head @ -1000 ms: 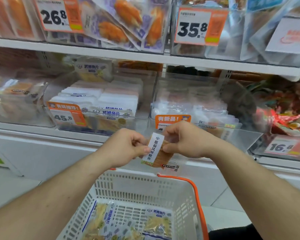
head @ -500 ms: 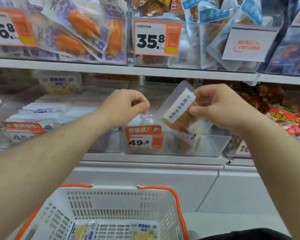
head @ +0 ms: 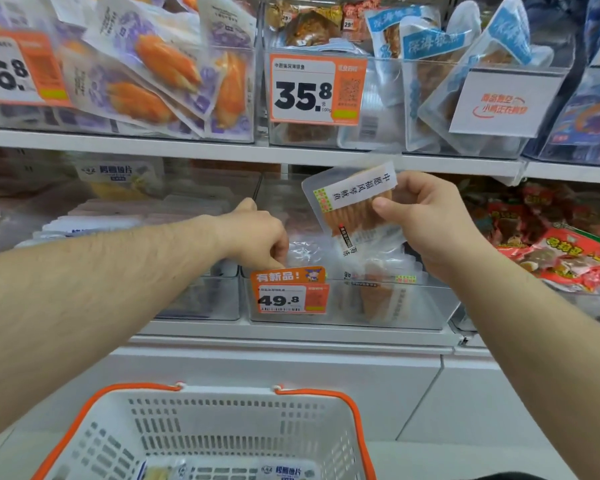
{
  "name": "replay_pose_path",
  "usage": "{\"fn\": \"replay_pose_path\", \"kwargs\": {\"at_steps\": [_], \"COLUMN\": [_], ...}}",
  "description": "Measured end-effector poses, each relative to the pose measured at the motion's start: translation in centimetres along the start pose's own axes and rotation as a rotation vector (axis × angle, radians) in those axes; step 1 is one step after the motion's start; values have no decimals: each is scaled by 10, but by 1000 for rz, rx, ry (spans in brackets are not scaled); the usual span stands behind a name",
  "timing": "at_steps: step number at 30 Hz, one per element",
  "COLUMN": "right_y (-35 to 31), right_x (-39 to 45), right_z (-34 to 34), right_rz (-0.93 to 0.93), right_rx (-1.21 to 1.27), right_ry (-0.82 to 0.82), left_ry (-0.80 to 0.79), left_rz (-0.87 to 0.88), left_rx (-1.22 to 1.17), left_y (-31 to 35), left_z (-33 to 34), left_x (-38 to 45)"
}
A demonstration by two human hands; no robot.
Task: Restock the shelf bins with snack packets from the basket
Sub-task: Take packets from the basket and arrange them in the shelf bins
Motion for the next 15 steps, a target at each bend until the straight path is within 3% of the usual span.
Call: {"fn": "replay_pose_path", "kwargs": {"at_steps": [6,15], "right_y": [18,21], "right_x": [7,12], "right_z": [23,37], "right_rz": [17,20], "right_rx": [39,-91], "right_ry": [-55,-105], "left_ry": [75,106], "left_rz": [-91,-129], "left_rx": [46,-28], "left_y": [-2,-11], "left_z": [4,8], "left_x": [6,9]}}
Point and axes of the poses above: each hand's wrist, its own x-axis towards the middle knuckle, its own z-axis out of the palm, y = z × x, the point moved 7 cm from there along x, towards the middle knuckle, and after that the axes turned 4 degrees about -y, right-handed, at the moved point
